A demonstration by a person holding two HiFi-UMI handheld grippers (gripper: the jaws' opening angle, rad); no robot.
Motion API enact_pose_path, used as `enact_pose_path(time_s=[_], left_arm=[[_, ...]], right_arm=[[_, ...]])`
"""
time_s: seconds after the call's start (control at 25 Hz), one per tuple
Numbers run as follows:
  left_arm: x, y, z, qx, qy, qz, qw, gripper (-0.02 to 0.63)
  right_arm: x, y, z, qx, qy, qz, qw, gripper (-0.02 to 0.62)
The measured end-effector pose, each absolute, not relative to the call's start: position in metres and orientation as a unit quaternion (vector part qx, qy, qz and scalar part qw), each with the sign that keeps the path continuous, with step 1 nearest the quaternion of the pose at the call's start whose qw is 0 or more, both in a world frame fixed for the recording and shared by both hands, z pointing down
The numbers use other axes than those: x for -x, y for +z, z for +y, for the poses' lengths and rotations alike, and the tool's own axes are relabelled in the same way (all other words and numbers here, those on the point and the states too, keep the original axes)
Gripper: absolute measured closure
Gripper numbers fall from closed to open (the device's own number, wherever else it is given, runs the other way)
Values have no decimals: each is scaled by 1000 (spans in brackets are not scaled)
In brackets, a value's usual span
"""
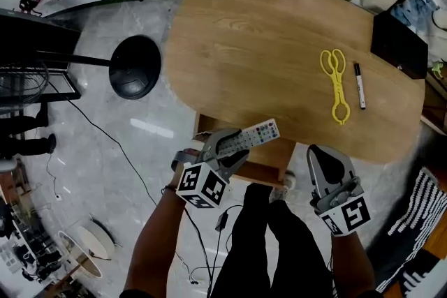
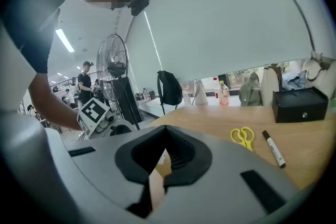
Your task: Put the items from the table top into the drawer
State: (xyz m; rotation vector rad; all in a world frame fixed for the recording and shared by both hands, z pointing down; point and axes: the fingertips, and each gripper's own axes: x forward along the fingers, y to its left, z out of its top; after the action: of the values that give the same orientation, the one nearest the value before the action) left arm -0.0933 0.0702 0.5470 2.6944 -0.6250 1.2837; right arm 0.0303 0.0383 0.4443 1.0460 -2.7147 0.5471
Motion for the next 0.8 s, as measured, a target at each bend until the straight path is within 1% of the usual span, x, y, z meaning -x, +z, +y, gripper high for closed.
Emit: enact_pose_path(time_s=[0.24, 0.44, 0.68, 0.8], left_arm=[[74, 581, 117, -881, 445, -152, 47, 368], [75, 624, 142, -874, 473, -104, 46, 368], [79, 686, 152, -855, 517, -41, 8, 368], [81, 710, 147, -847, 530, -29, 4, 368]], right_arm=[[-43, 454, 60, -338, 194, -916, 100, 598], [-40, 465, 75, -330, 200, -917, 104, 598], [-49, 494, 99, -338, 222, -907, 118, 598], [-53, 510, 113, -337, 241, -901, 128, 598]])
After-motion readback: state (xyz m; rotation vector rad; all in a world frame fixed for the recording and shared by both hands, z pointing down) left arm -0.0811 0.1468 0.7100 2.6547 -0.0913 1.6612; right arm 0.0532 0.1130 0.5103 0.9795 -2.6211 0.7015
